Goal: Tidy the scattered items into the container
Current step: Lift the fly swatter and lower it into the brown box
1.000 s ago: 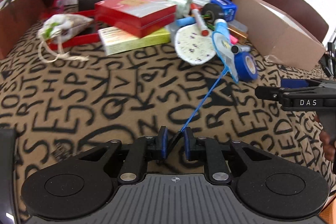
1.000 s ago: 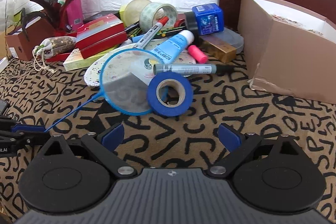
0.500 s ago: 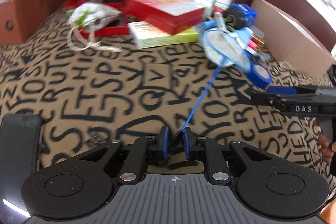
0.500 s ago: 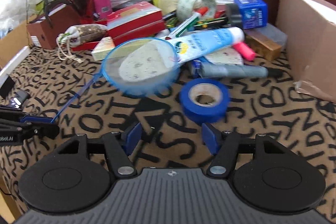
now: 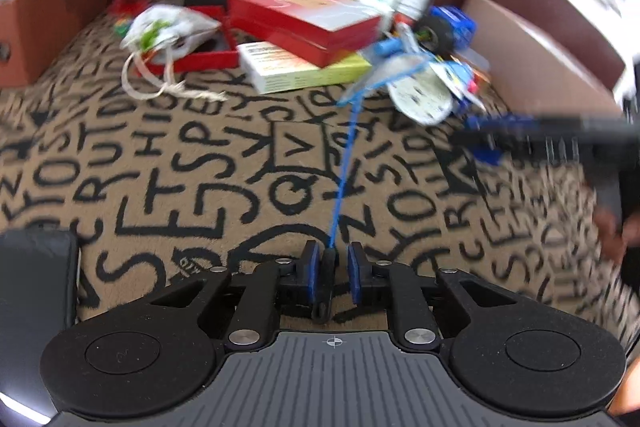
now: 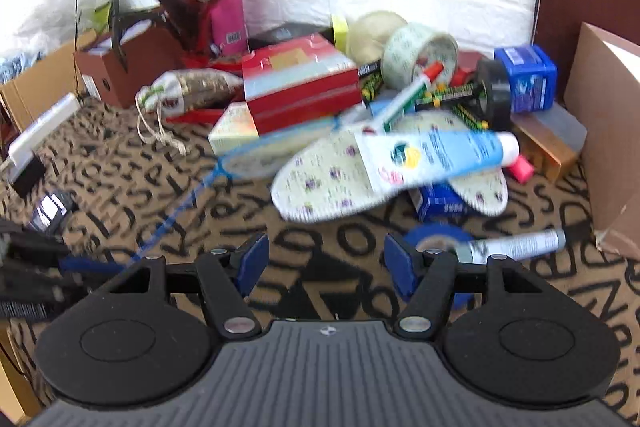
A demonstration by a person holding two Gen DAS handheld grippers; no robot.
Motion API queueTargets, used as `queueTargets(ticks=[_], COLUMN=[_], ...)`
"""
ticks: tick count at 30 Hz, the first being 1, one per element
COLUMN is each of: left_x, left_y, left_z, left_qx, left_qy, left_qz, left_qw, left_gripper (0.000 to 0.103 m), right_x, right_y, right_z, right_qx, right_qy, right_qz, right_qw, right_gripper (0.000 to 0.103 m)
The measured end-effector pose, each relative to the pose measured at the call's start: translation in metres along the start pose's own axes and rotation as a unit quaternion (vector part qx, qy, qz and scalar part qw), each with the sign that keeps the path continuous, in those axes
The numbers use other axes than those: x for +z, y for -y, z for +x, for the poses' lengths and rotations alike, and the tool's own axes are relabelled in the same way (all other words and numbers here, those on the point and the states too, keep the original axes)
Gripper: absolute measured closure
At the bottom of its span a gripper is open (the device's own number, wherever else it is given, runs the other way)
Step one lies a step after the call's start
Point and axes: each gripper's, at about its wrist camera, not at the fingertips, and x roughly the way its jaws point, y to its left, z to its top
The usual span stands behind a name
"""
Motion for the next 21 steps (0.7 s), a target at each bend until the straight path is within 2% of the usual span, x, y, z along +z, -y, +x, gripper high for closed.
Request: queueTargets(ticks=[4, 6, 11, 12, 13, 15, 16, 18, 19, 20, 21], left_x=[-0.004, -0.004, -0.003, -0.003, -0.003, -0.003, -0.002, -0.001, -0.001, 0.000, 0.000], left_y=[0.008, 0.005, -0.004, -0.004, -0.004, -0.003, -0.002, 0.000, 0.001, 0.002, 0.002], left_z=[-0.002, -0.002, 0.000, 0.000, 0.000, 0.000, 0.000, 0.002, 0.003, 0.005, 0.006], left_qx=[0.010, 0.005, -0.010, -0.011, -0.013, -0.018, -0.020, -0.021, -0.020, -0.017, -0.012], left_qy=[-0.003, -0.002, 0.007, 0.009, 0.010, 0.012, 0.013, 0.016, 0.017, 0.019, 0.021], left_qz=[0.045, 0.036, -0.010, -0.013, -0.014, -0.014, -0.015, -0.016, -0.014, -0.012, -0.010], left_qw=[0.9989, 0.9993, 0.9999, 0.9998, 0.9998, 0.9997, 0.9996, 0.9995, 0.9996, 0.9996, 0.9997], left_gripper=[0.086, 0.081, 0.080, 0.075, 0.069, 0.062, 0.060, 0.056, 0.057, 0.062, 0.082], right_x=[0.014, 0.022, 0.045, 0.048, 0.051, 0.053, 0.052, 0.048, 0.045, 0.043, 0.040], right_y=[0.003, -0.001, -0.008, -0.007, -0.006, -0.004, -0.003, -0.001, 0.000, 0.002, 0.004], right_z=[0.002, 0.004, 0.022, 0.028, 0.033, 0.043, 0.047, 0.050, 0.049, 0.046, 0.043], right_qx=[0.032, 0.034, 0.048, 0.048, 0.049, 0.056, 0.057, 0.058, 0.060, 0.062, 0.068], right_qy=[0.006, 0.009, 0.004, 0.000, -0.003, -0.010, -0.018, -0.025, -0.025, -0.026, -0.026], right_qz=[0.024, 0.021, 0.028, 0.036, 0.043, 0.057, 0.063, 0.075, 0.080, 0.087, 0.095], right_qw=[0.999, 0.999, 0.998, 0.998, 0.998, 0.997, 0.996, 0.995, 0.995, 0.994, 0.993], right_gripper=[0.034, 0.034, 0.034, 0.034, 0.037, 0.049, 0.068, 0.068, 0.070, 0.073, 0.075])
